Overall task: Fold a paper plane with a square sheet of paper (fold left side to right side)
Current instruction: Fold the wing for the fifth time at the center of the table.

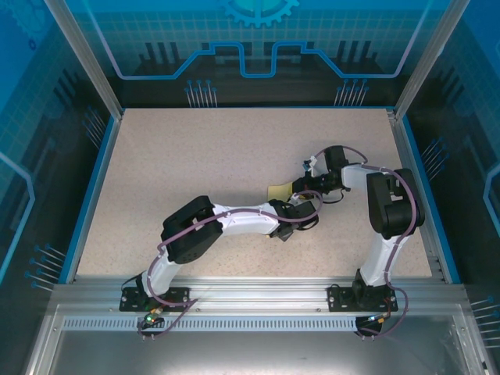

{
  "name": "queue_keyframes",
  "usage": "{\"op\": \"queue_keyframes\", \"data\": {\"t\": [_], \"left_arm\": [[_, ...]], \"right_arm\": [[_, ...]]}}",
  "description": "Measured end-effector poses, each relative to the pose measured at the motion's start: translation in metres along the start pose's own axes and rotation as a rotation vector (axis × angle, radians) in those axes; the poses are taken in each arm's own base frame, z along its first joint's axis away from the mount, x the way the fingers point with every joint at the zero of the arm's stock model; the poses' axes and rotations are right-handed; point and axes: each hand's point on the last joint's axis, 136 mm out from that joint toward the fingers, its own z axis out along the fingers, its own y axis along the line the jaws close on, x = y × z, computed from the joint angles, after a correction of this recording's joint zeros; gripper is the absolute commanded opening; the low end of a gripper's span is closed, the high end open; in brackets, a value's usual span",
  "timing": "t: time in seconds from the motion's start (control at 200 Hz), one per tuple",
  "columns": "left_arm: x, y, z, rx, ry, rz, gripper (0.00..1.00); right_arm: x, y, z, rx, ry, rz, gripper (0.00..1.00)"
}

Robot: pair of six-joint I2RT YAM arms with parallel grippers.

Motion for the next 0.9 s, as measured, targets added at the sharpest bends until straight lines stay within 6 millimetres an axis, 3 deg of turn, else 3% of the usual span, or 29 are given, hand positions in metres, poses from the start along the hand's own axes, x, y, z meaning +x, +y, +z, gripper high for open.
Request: {"op": "queue_keyframes", "data": {"t": [0.15, 0.37, 0.535, 0.695, 0.895], "left_arm": [[0.000, 0.002, 0.001, -0.002, 0.002, -0.004, 0.30], [0.001, 0.006, 0.006, 0.026, 0.018, -0.042, 0.21], [0.000, 0.006, 0.003, 0.102, 0.027, -0.086, 0.17], [-0.001, 0.009, 0.004, 0.173, 0.042, -0.126, 0.14], [-0.005, 0.006, 0.003, 0.289, 0.052, -0.177, 0.13]], "right_arm": [[-0.001, 0.002, -0.001, -0.001, -0.001, -0.001, 0.10], [-0.002, 0.000, -0.003, 0.017, -0.008, -0.004, 0.27], [-0.007, 0.004, -0.026, 0.044, -0.078, -0.033, 0.39], [-0.010, 0.004, -0.053, 0.079, -0.164, -0.059, 0.42], [0.001, -0.005, -0.055, 0.106, -0.166, -0.056, 0.45]]}}
